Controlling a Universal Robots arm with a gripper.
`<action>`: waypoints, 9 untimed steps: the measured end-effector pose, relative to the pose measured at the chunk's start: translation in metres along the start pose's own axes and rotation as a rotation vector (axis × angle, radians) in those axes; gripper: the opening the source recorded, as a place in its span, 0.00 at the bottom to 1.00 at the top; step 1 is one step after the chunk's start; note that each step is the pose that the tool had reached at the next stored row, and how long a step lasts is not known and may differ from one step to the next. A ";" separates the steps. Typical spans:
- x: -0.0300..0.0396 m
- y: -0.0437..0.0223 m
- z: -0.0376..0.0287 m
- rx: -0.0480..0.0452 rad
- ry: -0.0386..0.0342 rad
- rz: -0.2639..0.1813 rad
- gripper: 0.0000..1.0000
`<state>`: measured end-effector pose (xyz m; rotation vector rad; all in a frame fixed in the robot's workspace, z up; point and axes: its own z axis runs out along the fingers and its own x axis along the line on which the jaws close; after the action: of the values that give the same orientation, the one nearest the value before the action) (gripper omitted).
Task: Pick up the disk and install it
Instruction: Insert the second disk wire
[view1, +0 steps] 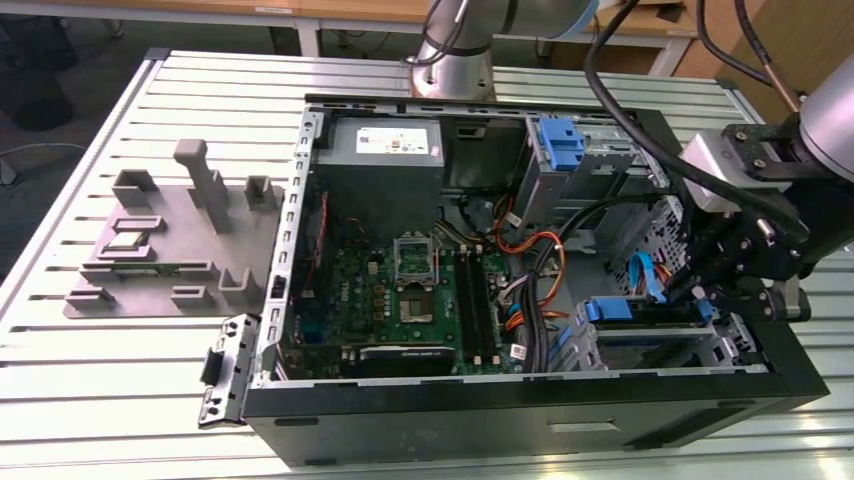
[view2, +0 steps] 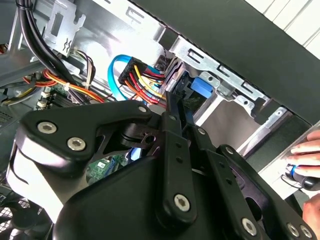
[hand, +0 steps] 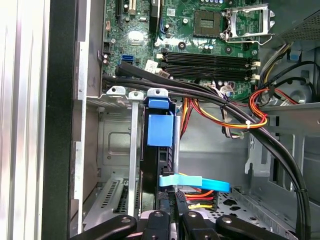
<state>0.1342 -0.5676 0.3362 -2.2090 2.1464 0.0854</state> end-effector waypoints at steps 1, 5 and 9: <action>0.0004 0.0000 -0.0001 0.0000 0.0001 0.000 0.16; 0.0026 0.0000 -0.0004 0.0000 0.0003 0.000 0.16; 0.0041 0.0001 0.0007 0.0000 0.0000 0.000 0.16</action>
<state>0.1342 -0.5716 0.3352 -2.2090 2.1464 0.0854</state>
